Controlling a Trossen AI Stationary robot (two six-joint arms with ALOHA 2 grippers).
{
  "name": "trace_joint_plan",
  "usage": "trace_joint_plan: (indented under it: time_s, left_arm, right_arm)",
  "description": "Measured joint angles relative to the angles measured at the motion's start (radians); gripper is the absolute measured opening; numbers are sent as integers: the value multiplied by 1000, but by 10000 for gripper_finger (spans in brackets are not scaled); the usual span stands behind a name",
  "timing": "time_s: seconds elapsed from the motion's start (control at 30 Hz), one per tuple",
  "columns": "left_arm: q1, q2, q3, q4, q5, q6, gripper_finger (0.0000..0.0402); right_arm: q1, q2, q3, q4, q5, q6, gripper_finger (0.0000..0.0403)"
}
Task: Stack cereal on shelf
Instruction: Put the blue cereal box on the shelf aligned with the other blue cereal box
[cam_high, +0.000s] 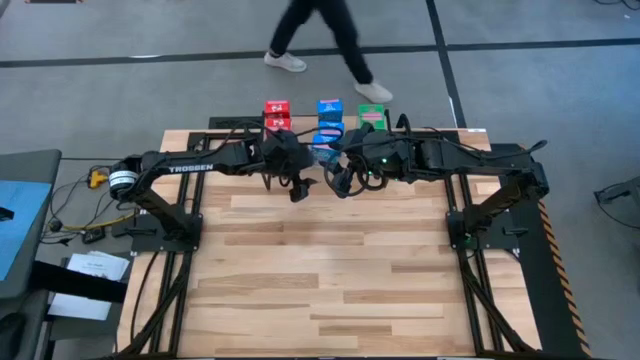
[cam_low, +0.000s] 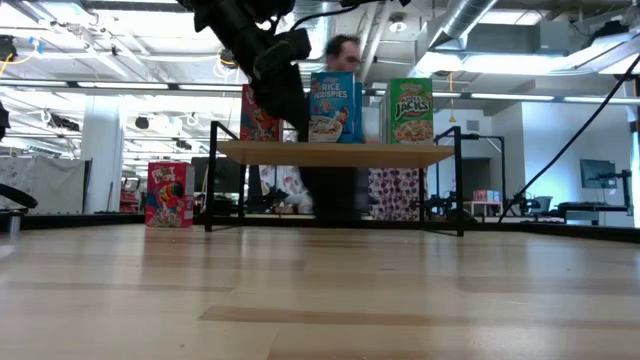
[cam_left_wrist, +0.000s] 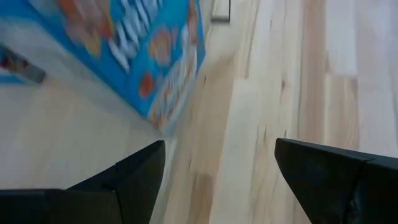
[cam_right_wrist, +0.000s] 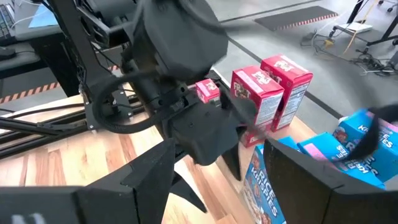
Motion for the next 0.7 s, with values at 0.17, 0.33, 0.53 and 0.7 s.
trace_joint_plan:
  time_s: [0.17, 0.33, 0.53, 0.7]
  left_arm:
    - [0, 1, 0, -7, -26, 40, 293]
    - [0, 1, 0, 67, -36, 50, 293]
    - [0, 2, 0, 75, -32, 50, 293]
    - [0, 2, -1, 110, -32, 50, 293]
  right_arm:
    - [0, 0, 0, 3, 0, 0, 269]
    - [0, 0, 0, 4, 0, 0, 269]
    - [0, 0, 0, 4, 0, 0, 269]
    - [0, 0, 0, 4, 0, 0, 269]
